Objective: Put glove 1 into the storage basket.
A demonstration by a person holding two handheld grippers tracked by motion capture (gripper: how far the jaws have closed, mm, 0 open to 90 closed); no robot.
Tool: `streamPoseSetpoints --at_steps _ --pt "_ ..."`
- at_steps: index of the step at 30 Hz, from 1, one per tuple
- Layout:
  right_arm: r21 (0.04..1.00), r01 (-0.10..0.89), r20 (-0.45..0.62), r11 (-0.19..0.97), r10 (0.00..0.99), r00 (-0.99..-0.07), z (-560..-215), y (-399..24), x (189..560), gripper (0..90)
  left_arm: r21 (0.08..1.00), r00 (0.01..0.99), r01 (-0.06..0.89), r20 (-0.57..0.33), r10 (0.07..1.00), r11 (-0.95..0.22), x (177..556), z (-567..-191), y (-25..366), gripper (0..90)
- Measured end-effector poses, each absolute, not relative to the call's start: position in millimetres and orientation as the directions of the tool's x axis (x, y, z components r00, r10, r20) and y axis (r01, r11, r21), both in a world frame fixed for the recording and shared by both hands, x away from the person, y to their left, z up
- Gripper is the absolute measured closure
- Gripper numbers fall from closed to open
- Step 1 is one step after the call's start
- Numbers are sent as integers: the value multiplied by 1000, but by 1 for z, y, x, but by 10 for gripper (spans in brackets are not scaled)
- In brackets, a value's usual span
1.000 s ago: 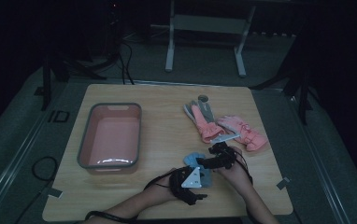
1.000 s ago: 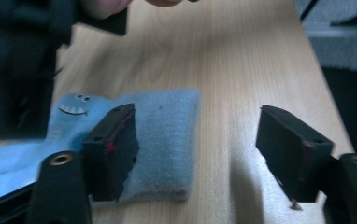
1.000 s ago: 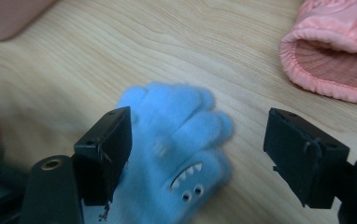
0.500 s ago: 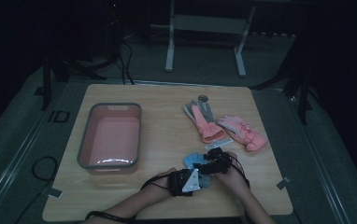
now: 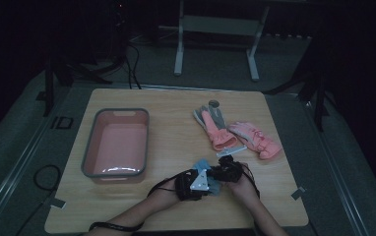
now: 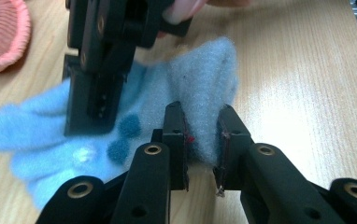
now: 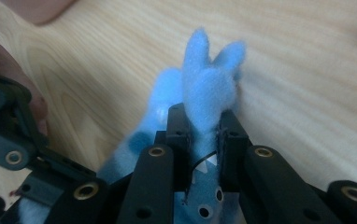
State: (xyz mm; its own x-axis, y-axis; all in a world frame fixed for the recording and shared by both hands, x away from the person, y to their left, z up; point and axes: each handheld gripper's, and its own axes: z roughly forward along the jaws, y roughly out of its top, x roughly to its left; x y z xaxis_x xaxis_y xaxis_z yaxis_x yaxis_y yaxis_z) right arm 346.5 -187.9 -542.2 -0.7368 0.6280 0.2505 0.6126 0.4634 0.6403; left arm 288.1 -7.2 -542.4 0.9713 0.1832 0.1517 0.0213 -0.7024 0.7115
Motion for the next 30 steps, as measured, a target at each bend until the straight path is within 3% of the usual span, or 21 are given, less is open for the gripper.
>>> streamPoseSetpoints --at_steps 16,30 --pt "723 569 279 392 587 -760 -488 -177 361 792 715 963 11 180 199 -699 305 -482 20 784" --pt "777 496 254 387 528 -810 -439 -131 380 791 684 943 6 239 232 -729 314 -439 59 784"
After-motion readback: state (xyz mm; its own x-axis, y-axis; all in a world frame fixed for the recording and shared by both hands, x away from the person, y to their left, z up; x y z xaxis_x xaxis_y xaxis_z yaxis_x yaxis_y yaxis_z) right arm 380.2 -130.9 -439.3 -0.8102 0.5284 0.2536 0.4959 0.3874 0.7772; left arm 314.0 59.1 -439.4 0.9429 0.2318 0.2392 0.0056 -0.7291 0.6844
